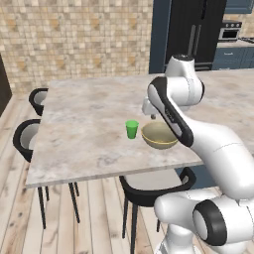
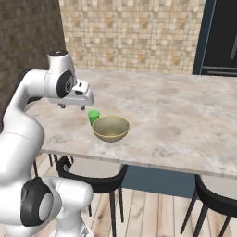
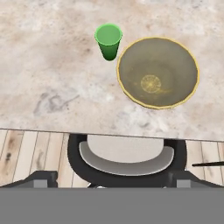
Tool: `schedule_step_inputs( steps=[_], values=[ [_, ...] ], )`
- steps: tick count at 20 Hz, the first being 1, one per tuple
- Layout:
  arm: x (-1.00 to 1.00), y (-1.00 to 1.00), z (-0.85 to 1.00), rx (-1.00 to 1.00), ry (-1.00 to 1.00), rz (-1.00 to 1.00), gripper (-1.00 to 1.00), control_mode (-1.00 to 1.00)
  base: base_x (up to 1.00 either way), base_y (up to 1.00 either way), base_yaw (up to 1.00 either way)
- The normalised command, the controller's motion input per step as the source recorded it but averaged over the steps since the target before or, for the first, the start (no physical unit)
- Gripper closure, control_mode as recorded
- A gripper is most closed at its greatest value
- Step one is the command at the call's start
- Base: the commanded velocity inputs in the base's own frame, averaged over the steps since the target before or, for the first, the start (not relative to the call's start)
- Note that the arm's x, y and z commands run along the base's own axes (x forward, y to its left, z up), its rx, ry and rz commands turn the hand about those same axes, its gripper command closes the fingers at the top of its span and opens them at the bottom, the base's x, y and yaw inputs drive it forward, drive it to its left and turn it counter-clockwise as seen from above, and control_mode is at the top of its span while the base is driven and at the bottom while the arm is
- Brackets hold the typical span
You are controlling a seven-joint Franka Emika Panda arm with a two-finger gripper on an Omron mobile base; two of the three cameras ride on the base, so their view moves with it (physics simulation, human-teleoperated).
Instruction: Place the cup inside the bowl on the dining table and move the bowl to any counter.
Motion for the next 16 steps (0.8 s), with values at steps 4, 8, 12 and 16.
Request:
schedule_step_inputs(
  steps=[4,8,12,16],
  values=[
    [0.3,0.06,0.0,0.0,0.01,0.01,-1.0,-1.0,0.0,0.0,0.0],
    [0.29,0.07,0.0,0.0,0.02,0.01,-1.0,-1.0,0.0,0.0,0.0],
    [0.33,0.11,0.0,0.0,0.02,0.0,-1.0,-1.0,0.0,0.0,0.0],
    [0.3,0.1,0.0,0.0,0.01,0.0,-1.0,-1.0,0.0,0.0,0.0]
  ],
)
